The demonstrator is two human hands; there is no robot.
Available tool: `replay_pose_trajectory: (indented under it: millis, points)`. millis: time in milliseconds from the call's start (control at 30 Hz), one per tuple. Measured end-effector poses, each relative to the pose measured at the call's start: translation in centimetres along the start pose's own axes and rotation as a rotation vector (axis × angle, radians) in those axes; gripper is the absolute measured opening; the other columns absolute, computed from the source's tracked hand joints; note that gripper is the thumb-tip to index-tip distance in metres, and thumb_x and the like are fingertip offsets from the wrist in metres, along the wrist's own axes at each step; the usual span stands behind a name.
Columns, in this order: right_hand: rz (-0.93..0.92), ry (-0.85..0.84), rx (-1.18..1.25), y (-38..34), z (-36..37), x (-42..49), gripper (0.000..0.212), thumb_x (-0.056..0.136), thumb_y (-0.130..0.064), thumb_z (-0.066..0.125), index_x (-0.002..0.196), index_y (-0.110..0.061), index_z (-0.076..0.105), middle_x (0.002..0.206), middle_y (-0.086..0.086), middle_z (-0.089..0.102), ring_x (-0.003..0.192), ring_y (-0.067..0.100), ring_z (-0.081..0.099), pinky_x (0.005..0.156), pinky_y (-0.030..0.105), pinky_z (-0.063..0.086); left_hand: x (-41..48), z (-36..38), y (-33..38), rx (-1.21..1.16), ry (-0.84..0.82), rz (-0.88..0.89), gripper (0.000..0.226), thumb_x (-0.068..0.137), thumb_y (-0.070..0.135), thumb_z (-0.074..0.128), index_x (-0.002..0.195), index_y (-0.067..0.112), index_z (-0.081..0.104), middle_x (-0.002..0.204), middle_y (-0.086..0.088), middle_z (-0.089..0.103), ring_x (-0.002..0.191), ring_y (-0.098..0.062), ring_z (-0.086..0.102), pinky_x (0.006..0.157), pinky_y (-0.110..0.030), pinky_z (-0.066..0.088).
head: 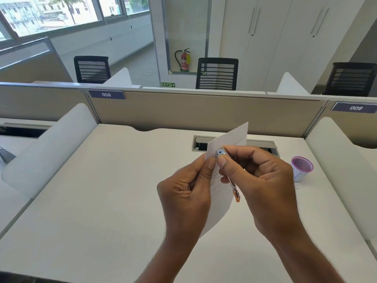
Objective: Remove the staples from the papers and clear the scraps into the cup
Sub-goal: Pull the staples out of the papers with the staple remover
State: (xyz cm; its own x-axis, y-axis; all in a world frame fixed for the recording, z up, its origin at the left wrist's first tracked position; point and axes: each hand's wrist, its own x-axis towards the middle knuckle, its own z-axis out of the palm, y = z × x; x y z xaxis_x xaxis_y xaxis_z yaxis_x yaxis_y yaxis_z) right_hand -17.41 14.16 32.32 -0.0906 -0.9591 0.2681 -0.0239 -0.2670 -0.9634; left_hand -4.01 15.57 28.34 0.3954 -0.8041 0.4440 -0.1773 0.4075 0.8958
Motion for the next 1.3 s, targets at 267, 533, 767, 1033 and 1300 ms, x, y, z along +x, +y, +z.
replay_pose_trajectory:
  millis: [267,533,767,1033,1300]
  points:
    - [0.038,-0.023,0.067,0.0,0.4,0.2,0.025,0.085,-0.03,0.079,0.107,-0.019,0.082,0.094,0.0,0.083,0.084,0.021,0.079,0.072,0.036,0.068,0.2,-0.2,-0.1,0.037,0.003,0.049,0.024,0.103,0.022,0.074,0.124,0.018,0.084,0.098,0.015,0.086,0.077,-0.003,0.075,0.062,-0.026,0.059]
    - [0.056,-0.007,0.172,-0.4,0.9,0.7,0.022,0.088,-0.027,0.077,0.106,-0.017,0.082,0.095,0.003,0.083,0.081,0.017,0.076,0.072,0.024,0.062,-0.5,0.1,-0.3,-0.091,-0.039,-0.117,0.019,0.105,0.019,0.073,0.116,0.022,0.088,0.093,0.006,0.086,0.079,-0.012,0.076,0.066,-0.037,0.062]
    - [0.021,-0.035,0.05,0.2,0.8,-0.2,0.02,0.091,-0.027,0.078,0.11,-0.022,0.08,0.102,-0.002,0.083,0.095,0.025,0.079,0.08,0.035,0.067,0.1,0.0,0.0,-0.185,-0.026,-0.175,0.022,0.106,0.018,0.072,0.1,0.029,0.089,0.085,-0.008,0.081,0.075,-0.017,0.066,0.063,-0.051,0.06]
    - [-0.001,-0.016,0.028,0.1,0.7,-0.3,0.021,0.09,-0.028,0.078,0.11,-0.023,0.08,0.101,-0.003,0.082,0.094,0.026,0.078,0.076,0.032,0.067,-0.2,0.3,1.0,-0.171,-0.023,-0.108,0.02,0.102,0.022,0.071,0.114,0.028,0.086,0.091,0.007,0.086,0.076,-0.026,0.073,0.065,-0.021,0.056]
    - [-0.017,-0.005,0.02,0.1,0.6,-0.5,0.021,0.091,-0.027,0.078,0.111,-0.022,0.08,0.101,-0.003,0.082,0.091,0.027,0.078,0.074,0.031,0.067,0.0,0.0,0.4,0.011,0.008,0.112,0.03,0.102,0.026,0.072,0.131,0.02,0.077,0.105,0.016,0.085,0.083,-0.007,0.078,0.069,-0.016,0.058]
